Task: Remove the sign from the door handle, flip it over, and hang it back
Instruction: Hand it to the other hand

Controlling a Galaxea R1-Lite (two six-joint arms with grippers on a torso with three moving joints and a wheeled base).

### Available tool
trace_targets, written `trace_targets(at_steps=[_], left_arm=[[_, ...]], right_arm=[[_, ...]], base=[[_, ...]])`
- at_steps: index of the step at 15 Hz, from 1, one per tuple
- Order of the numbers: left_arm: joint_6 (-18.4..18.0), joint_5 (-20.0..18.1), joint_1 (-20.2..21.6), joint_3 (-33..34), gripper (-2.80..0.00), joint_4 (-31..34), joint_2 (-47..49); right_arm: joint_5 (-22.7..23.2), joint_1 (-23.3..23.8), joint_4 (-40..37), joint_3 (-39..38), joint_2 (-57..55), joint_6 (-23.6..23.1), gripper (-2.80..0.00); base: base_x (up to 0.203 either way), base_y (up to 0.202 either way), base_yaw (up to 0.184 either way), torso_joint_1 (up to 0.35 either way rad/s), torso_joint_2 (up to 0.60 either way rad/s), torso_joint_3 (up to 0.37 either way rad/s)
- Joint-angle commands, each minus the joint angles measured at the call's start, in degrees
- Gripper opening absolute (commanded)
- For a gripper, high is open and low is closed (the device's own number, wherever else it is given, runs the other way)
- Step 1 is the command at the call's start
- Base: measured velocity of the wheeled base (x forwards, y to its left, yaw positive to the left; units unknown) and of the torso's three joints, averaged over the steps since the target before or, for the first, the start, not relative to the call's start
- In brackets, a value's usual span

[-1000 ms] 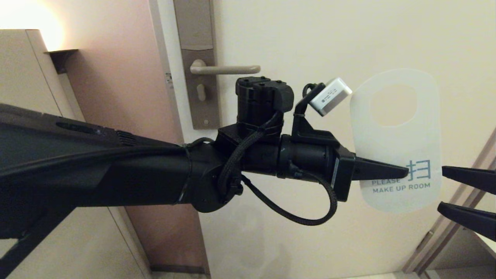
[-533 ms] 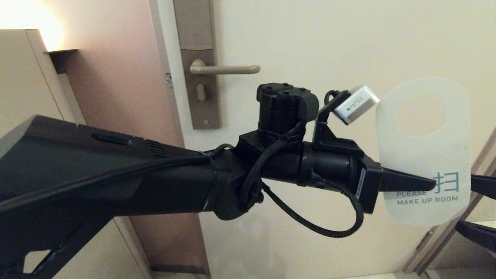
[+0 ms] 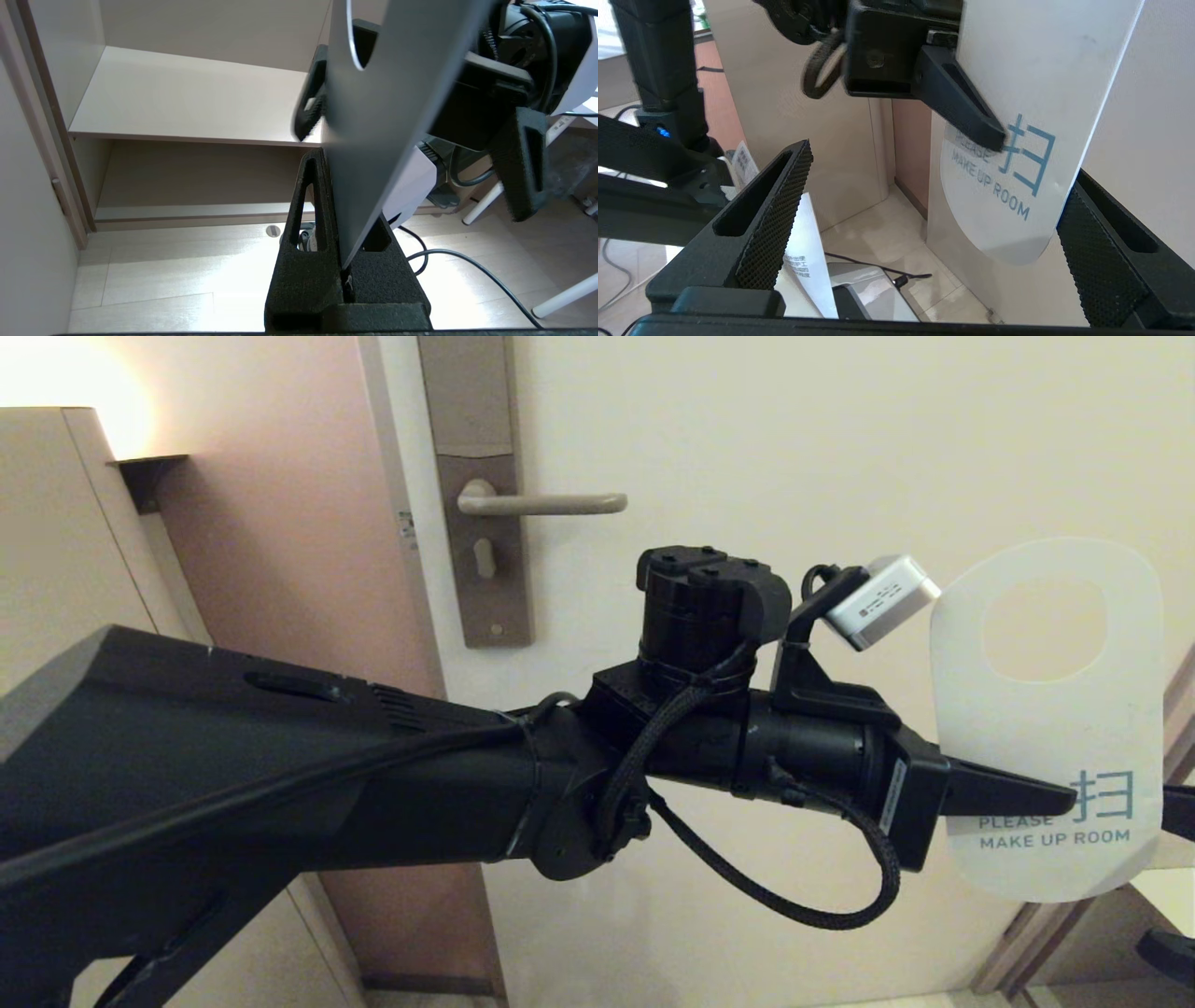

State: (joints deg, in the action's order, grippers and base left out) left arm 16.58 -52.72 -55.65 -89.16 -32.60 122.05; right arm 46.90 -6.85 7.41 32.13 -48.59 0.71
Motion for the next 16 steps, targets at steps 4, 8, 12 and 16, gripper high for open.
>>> trace_targets(at_steps=[4, 8, 12, 16], left_arm=[[1.4, -0.1, -0.8, -1.6, -2.80, -5.0, 2.3], [7.0, 0.0, -1.2, -2.2, -2.80, -12.2, 3.9], [7.1, 0.0, -1.4, -2.0, -2.80, -12.3, 3.9], [7.0, 0.5, -2.1, -1.7, -2.80, -12.3, 3.9]], right_arm=[[0.8, -1.4, 0.1, -0.4, 0.5, 0.0, 0.00], [0.8, -1.4, 0.0, -1.4, 1.3, 0.0, 0.00], [0.8, -1.3, 0.0, -1.7, 1.7, 0.1, 0.00], [0.7, -1.3, -1.0, -1.8, 2.4, 0.1, 0.00]], base=[[0.000, 0.000, 0.000, 0.000, 0.00, 0.000], [0.000, 0.000, 0.000, 0.000, 0.00, 0.000], [0.000, 0.000, 0.000, 0.000, 0.00, 0.000], [0.000, 0.000, 0.000, 0.000, 0.00, 0.000]])
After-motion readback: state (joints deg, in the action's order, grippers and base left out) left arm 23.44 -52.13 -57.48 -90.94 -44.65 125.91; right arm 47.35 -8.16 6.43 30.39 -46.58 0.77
